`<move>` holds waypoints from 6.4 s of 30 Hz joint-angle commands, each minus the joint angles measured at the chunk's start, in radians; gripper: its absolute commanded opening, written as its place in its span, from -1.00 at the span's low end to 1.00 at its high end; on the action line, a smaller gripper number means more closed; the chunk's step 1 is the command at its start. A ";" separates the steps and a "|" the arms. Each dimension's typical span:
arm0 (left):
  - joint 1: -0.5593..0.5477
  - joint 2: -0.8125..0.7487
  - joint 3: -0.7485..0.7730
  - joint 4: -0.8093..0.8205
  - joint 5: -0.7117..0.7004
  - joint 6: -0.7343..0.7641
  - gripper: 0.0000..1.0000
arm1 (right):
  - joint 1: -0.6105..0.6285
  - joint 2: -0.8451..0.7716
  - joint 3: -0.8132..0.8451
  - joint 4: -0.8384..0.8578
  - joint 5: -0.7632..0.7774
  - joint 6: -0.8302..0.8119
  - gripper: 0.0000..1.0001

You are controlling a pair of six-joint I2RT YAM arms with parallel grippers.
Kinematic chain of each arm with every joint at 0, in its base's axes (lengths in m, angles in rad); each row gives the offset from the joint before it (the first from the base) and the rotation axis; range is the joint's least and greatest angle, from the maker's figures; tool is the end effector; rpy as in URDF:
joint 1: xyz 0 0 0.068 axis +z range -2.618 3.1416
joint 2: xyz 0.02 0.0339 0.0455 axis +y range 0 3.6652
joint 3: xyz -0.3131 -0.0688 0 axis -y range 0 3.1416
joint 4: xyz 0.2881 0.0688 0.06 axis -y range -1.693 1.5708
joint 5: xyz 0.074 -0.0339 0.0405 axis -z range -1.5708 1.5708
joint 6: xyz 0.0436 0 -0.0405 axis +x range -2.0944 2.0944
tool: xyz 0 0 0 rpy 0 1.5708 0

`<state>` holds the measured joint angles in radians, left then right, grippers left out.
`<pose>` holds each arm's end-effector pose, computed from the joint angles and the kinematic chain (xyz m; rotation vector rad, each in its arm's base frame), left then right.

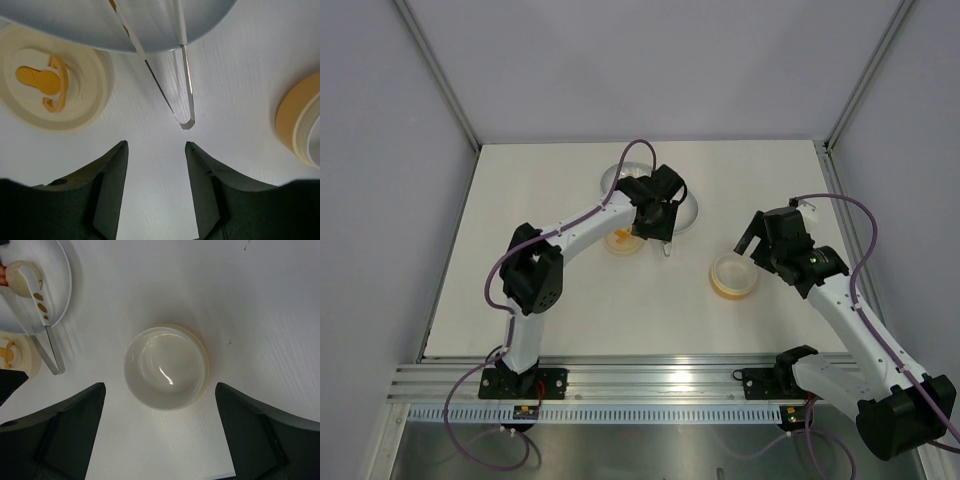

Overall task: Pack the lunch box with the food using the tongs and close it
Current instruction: Pick up the fake food from the plate, then move the packing box to the center of the board, then place the fake food in the packing box.

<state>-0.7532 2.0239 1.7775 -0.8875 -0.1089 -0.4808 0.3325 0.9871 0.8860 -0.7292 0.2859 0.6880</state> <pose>0.3685 -0.3390 0.2766 0.3360 2.6937 -0.2280 0.2103 0.0596 0.3199 0.5469 2.2987 0.1509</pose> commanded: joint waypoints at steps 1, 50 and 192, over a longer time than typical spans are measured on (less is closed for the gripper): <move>-0.021 -0.028 0.005 0.047 -0.152 -0.126 0.12 | -0.004 -0.018 -0.002 0.022 -0.005 -0.002 0.98; -0.061 0.233 0.198 0.039 -0.198 -0.220 0.04 | -0.004 0.001 -0.009 0.036 -0.011 -0.039 0.99; -0.098 -0.085 -0.023 0.075 0.359 0.125 -0.28 | -0.219 0.140 -0.153 0.274 -0.194 0.122 -0.01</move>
<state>-0.8436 2.0121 1.7378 -0.8352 0.2256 -0.3462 0.1165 1.1362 0.7387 -0.4938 0.1081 0.8177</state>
